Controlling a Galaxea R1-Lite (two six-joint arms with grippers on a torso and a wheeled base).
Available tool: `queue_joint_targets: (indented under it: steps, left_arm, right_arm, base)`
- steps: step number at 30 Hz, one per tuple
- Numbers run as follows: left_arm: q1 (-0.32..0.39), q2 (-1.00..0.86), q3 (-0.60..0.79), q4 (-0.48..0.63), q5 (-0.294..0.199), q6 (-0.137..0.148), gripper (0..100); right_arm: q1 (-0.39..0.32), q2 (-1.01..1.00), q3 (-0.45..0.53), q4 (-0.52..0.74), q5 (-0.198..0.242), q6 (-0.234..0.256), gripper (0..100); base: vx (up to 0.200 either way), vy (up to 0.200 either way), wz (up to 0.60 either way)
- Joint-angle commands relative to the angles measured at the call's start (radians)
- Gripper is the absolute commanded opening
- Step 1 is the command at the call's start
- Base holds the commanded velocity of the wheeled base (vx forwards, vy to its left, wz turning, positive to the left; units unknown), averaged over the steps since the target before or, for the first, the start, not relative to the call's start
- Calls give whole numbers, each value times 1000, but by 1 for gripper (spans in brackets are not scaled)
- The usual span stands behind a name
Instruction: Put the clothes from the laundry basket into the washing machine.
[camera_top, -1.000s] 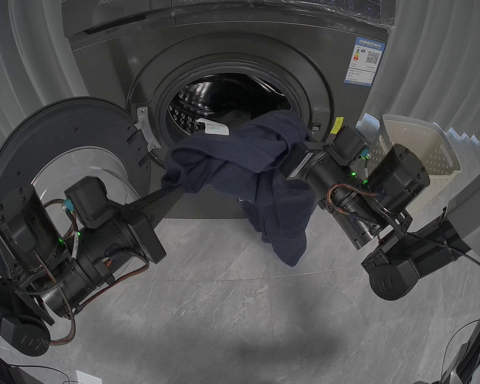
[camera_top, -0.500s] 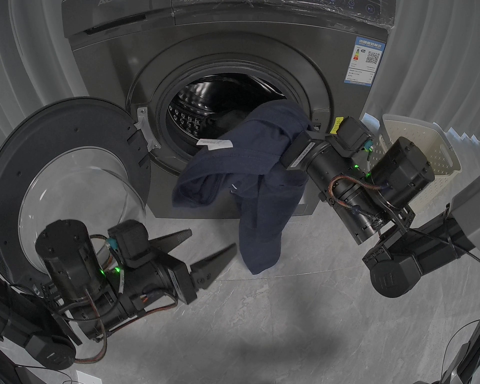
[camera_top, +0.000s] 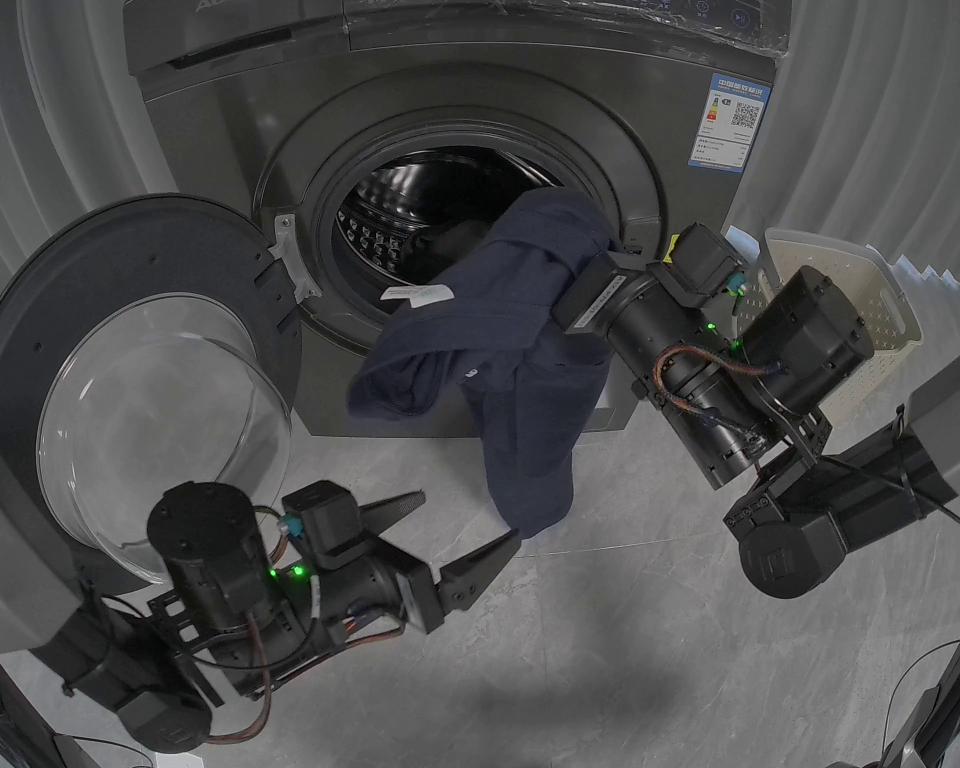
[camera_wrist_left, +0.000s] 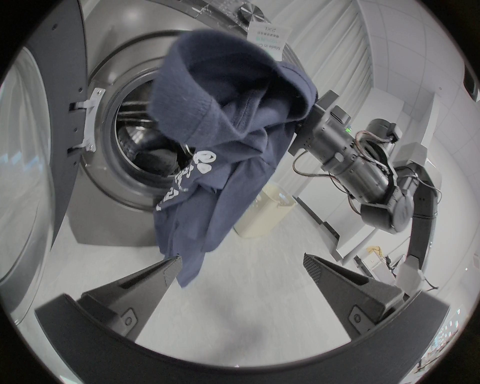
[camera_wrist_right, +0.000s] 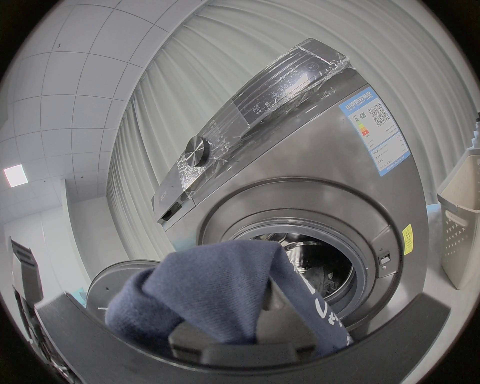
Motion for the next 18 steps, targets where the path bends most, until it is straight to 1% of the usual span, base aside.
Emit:
queue_joint_targets:
  steps: [1,2,3,9,10,12,16,17,18]
  left_arm:
    - [36,239,-147,-149,10,37,100]
    - [45,274,-179,-161,10,57,100]
    - [50,289,-196,-163,10,63,100]
    - [58,348,-307,-164,10,68,100]
    - [65,365,-345,-163,9,71,100]
    - [81,381,-387,-163,7,83,100]
    - [108,411,-439,-164,4,122,100]
    - [108,411,-439,-164,4,122,100]
    - [113,423,-463,-163,4,131,100]
  right_arm:
    - [31,-7,-2,2,-4,7,0]
    - [37,-8,1,2,-4,9,0]
    - [37,-8,3,2,-4,9,0]
    - [48,-23,4,5,-4,9,0]
    - [53,-23,6,5,-4,9,0]
    - [59,-23,10,5,-4,11,0]
    - [71,-25,21,5,-5,15,0]
    - [71,-25,21,5,-5,15,0]
    - [76,-25,23,3,-5,20,0]
  base:
    - [0,0,0]
    - [0,0,0]
    - [0,0,0]
    - [0,0,0]
    - [0,0,0]
    - [0,0,0]
    - [0,0,0]
    - [0,0,0]
    - [0,0,0]
